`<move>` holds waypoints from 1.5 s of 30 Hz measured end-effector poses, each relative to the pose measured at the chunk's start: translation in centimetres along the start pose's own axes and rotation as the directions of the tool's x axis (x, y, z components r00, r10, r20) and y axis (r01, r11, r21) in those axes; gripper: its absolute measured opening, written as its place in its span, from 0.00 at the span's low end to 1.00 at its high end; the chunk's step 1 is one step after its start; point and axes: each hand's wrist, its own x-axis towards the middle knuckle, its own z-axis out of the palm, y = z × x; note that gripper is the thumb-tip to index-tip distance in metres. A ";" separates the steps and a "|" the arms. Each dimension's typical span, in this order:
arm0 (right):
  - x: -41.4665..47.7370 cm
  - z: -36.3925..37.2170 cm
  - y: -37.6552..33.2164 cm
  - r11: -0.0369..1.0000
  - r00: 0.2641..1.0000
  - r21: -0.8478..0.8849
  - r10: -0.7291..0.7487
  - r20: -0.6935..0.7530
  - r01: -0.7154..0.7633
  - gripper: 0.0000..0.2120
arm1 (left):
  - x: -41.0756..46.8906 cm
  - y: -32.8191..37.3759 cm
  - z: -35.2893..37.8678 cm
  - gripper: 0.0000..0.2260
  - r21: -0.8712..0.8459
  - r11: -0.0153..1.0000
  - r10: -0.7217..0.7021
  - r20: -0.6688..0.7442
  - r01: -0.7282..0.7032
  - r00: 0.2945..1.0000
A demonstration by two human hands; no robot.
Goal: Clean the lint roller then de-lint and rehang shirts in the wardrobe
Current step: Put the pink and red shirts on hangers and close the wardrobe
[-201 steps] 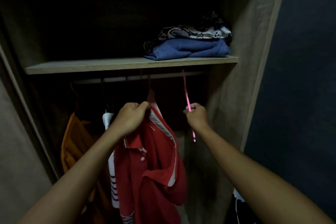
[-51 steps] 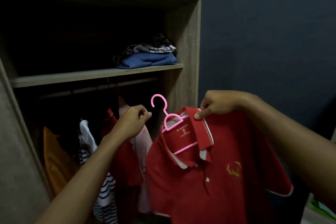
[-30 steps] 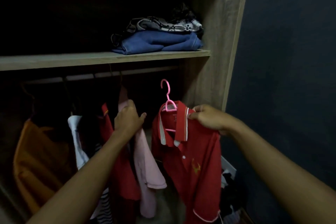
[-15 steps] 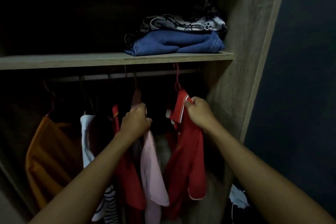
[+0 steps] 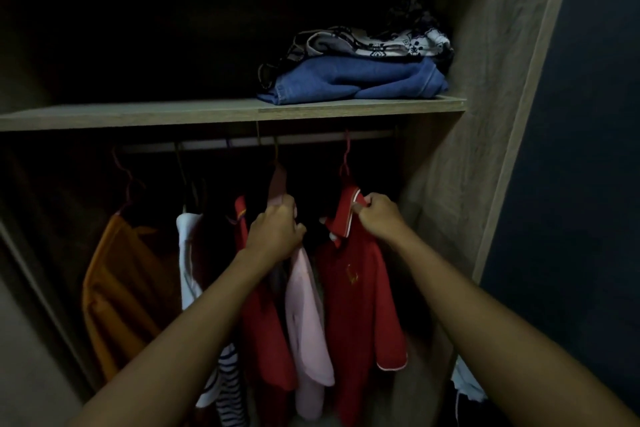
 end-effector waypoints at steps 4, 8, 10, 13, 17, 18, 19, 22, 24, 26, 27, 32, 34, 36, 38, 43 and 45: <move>-1.3 0.3 0.2 0.993 0.977 0.008 -0.112 -0.183 0.115 0.14 | -1.3 -1.0 -1.2 0.12 -0.052 0.991 0.121 -0.099 -0.126 0.988; -5.1 1.5 -2.1 0.917 0.836 -0.050 -0.383 -0.394 0.396 0.12 | -3.9 -2.9 -4.1 0.14 -0.059 0.962 0.234 -0.313 -0.265 0.921; -7.7 3.3 -4.1 0.869 0.823 0.010 -0.464 -0.329 0.494 0.09 | -6.0 -4.2 -6.1 0.16 -0.025 0.941 0.288 -0.469 -0.338 0.835; -12.0 8.0 -6.8 0.802 0.829 0.211 -0.544 -0.133 0.559 0.06 | -9.6 -7.1 -9.2 0.17 0.058 0.932 0.308 -0.644 -0.357 0.700; -17.8 16.2 -8.7 0.826 0.841 0.287 -0.531 0.107 0.485 0.03 | -14.2 -12.4 -12.2 0.19 0.111 0.942 0.283 -0.774 -0.318 0.567; -19.0 18.2 -8.8 0.842 0.851 0.288 -0.507 0.135 0.456 0.03 | -15.3 -13.8 -12.8 0.19 0.102 0.943 0.271 -0.786 -0.315 0.556; -20.2 20.3 -8.8 0.857 0.860 0.292 -0.482 0.167 0.423 0.04 | -16.2 -15.2 -13.3 0.19 0.098 0.946 0.262 -0.791 -0.308 0.553; -23.8 26.7 -8.2 0.912 0.875 0.235 -0.394 0.281 0.336 0.08 | -18.4 -19.9 -14.4 0.22 0.101 0.963 0.232 -0.779 -0.249 0.582; -26.1 30.5 -7.5 0.933 0.875 0.175 -0.357 0.327 0.315 0.14 | -19.1 -23.0 -14.9 0.23 0.094 0.975 0.199 -0.765 -0.201 0.612; -28.3 33.6 -6.8 0.948 0.868 0.129 -0.318 0.381 0.291 0.17 | -19.5 -25.7 -15.1 0.25 0.093 0.983 0.175 -0.748 -0.159 0.640; -29.2 35.0 -6.6 0.955 0.870 0.097 -0.297 0.393 0.282 0.17 | -19.7 -26.9 -15.0 0.25 0.096 0.985 0.166 -0.738 -0.142 0.654; -32.8 39.8 -6.0 0.978 0.918 -0.100 -0.135 0.372 0.185 0.17 | -19.9 -31.3 -13.3 0.27 0.162 0.983 0.174 -0.681 -0.085 0.711; -33.7 40.8 -6.1 0.982 0.929 -0.127 -0.085 0.360 0.139 0.16 | -19.5 -31.9 -12.7 0.27 0.185 0.978 0.197 -0.688 -0.094 0.698; -34.0 41.5 -6.1 0.979 0.943 -0.177 -0.035 0.331 0.099 0.16 | -19.2 -32.1 -12.4 0.28 0.184 0.978 0.203 -0.700 -0.101 0.684; -33.9 42.0 -6.2 0.973 0.948 -0.225 0.029 0.318 0.046 0.19 | -18.9 -32.3 -12.2 0.28 0.187 0.978 0.201 -0.712 -0.095 0.673; -33.3 42.0 -6.9 0.967 0.932 -0.254 0.061 0.356 0.034 0.23 | -18.6 -32.1 -11.7 0.27 0.156 0.982 0.185 -0.725 -0.103 0.664; -33.3 42.2 -7.2 0.966 0.922 -0.257 0.067 0.380 0.036 0.21 | -18.6 -31.9 -11.6 0.25 0.153 0.983 0.184 -0.723 -0.106 0.666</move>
